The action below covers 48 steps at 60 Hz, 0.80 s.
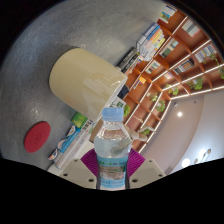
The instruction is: Pour water
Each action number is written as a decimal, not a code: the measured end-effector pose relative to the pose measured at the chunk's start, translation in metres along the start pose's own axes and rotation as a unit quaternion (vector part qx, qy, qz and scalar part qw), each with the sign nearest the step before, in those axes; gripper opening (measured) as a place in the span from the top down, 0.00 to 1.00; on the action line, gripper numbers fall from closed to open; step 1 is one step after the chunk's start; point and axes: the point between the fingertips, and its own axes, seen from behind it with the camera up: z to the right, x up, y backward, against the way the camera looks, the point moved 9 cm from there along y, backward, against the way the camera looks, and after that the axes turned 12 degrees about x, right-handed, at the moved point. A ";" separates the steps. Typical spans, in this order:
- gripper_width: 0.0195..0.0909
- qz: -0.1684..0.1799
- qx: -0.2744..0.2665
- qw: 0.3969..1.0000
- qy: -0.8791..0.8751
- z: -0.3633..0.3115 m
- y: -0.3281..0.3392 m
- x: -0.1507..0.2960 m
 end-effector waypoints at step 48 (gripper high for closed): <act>0.82 0.231 0.161 0.445 -0.850 -0.048 0.011 -0.033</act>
